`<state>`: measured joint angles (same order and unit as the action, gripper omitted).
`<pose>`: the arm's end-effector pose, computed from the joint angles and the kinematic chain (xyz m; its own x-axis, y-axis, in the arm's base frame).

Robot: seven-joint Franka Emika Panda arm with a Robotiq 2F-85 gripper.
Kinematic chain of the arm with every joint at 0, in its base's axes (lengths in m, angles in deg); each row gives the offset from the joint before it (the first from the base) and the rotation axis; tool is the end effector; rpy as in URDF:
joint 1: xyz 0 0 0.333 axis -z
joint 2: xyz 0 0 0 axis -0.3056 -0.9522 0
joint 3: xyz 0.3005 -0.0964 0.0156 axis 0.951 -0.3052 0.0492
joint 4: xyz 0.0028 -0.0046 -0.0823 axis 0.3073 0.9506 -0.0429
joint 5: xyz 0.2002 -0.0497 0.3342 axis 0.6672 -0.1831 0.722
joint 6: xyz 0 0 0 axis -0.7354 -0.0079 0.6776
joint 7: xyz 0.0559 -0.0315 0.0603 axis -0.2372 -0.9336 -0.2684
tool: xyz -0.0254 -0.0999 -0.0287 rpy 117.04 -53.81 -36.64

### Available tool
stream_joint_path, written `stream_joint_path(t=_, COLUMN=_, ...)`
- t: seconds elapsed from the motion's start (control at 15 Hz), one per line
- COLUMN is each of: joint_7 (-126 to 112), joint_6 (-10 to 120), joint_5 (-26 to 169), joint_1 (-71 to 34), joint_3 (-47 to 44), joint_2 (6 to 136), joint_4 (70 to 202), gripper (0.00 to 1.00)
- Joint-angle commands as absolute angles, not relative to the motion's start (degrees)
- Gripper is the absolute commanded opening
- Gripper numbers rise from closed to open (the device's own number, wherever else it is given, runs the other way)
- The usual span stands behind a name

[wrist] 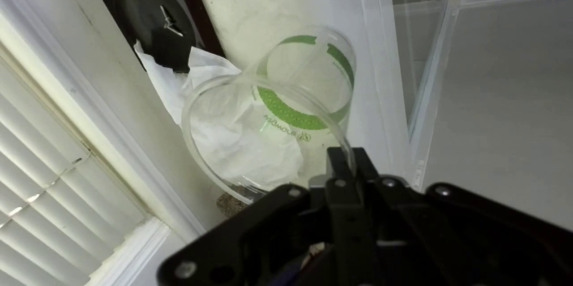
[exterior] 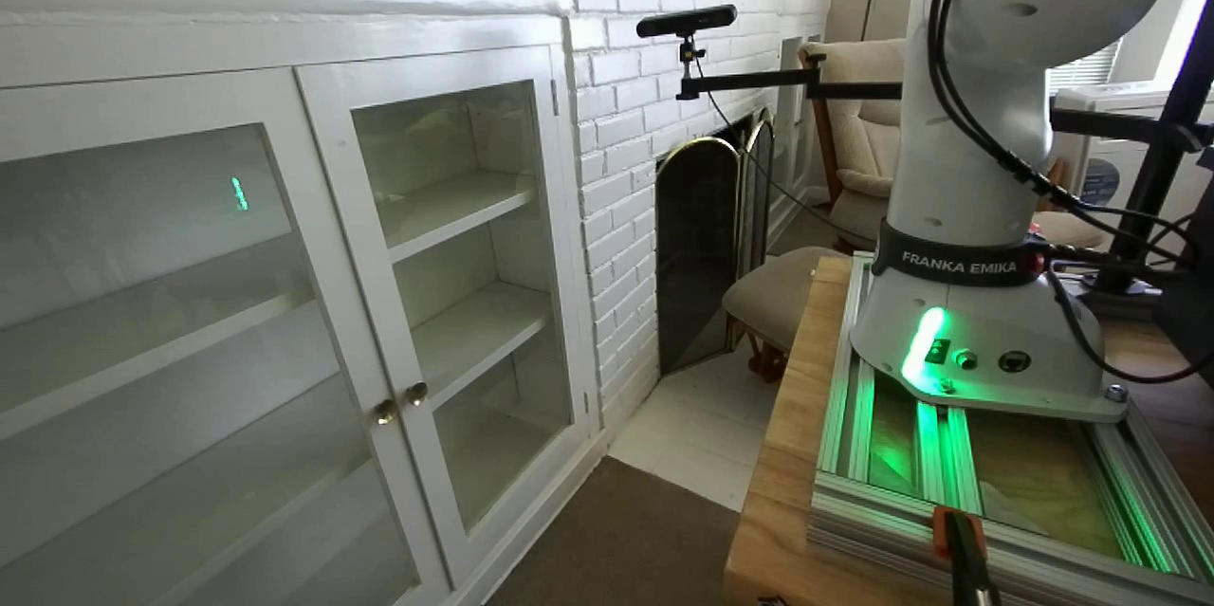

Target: Move the cup to the left

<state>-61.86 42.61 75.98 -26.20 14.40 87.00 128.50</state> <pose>0.5566 0.2071 0.7304 0.2131 0.8910 0.4009 0.8026 -0.3937 0.4482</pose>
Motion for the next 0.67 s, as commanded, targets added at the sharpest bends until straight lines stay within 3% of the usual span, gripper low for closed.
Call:
stream_joint_path(t=0.0, joint_7=-57.64, joint_6=42.58, joint_5=74.09, joint_1=-27.08, joint_3=13.96, joint_2=83.03, joint_4=122.87, gripper=0.02)
stream_joint_path(t=0.6, joint_7=-48.16, joint_6=42.29, joint_5=66.30, joint_1=-27.21, joint_3=14.10, joint_2=76.41, joint_4=114.54, gripper=0.02)
